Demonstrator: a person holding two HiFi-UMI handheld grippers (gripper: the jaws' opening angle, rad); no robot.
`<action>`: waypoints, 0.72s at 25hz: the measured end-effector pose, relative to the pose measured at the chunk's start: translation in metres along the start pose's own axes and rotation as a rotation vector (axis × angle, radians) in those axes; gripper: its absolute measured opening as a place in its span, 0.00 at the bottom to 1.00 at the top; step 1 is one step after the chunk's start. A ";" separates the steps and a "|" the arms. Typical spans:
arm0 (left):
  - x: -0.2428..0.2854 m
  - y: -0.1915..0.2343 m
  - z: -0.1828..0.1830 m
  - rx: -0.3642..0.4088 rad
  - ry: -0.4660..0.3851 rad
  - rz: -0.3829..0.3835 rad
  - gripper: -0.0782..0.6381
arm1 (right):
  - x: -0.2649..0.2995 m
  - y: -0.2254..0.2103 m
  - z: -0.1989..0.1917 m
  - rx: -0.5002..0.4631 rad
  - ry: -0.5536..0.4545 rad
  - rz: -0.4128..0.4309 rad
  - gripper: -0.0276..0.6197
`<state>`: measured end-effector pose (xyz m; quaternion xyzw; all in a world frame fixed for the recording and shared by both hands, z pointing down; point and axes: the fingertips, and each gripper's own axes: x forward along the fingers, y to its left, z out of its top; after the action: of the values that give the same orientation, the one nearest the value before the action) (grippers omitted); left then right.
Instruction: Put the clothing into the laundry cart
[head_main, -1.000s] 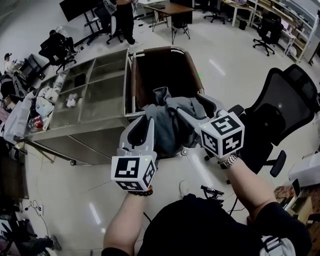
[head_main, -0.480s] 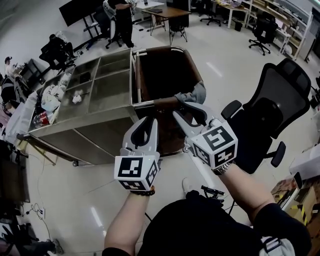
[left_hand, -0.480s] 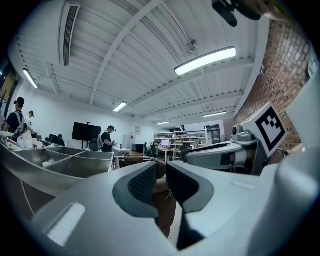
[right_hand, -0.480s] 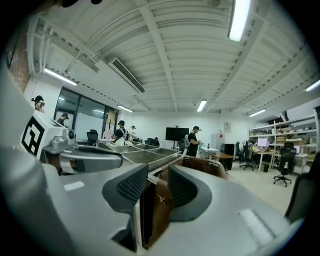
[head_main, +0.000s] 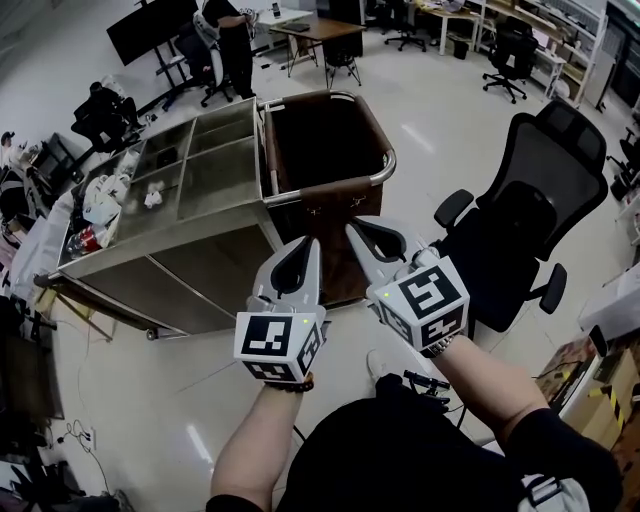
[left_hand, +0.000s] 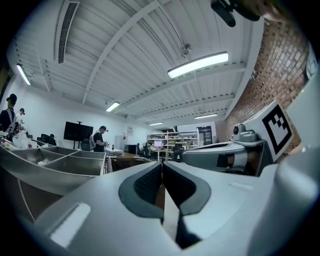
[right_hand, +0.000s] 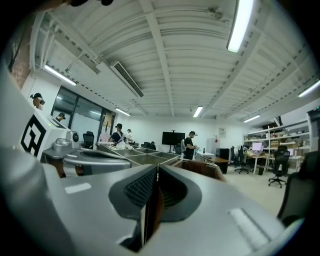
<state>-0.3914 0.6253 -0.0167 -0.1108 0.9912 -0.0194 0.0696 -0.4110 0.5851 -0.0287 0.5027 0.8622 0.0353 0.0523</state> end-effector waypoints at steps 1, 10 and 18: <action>-0.002 -0.003 0.001 0.002 -0.002 -0.006 0.11 | -0.003 0.002 0.001 -0.003 -0.002 -0.004 0.05; -0.020 -0.029 0.016 0.030 -0.020 -0.053 0.11 | -0.023 0.022 0.011 -0.025 -0.023 -0.020 0.04; -0.034 -0.051 0.020 0.055 -0.023 -0.071 0.11 | -0.041 0.036 0.014 -0.031 -0.046 -0.022 0.04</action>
<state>-0.3448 0.5825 -0.0288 -0.1440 0.9849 -0.0477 0.0833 -0.3584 0.5668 -0.0360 0.4928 0.8656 0.0366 0.0803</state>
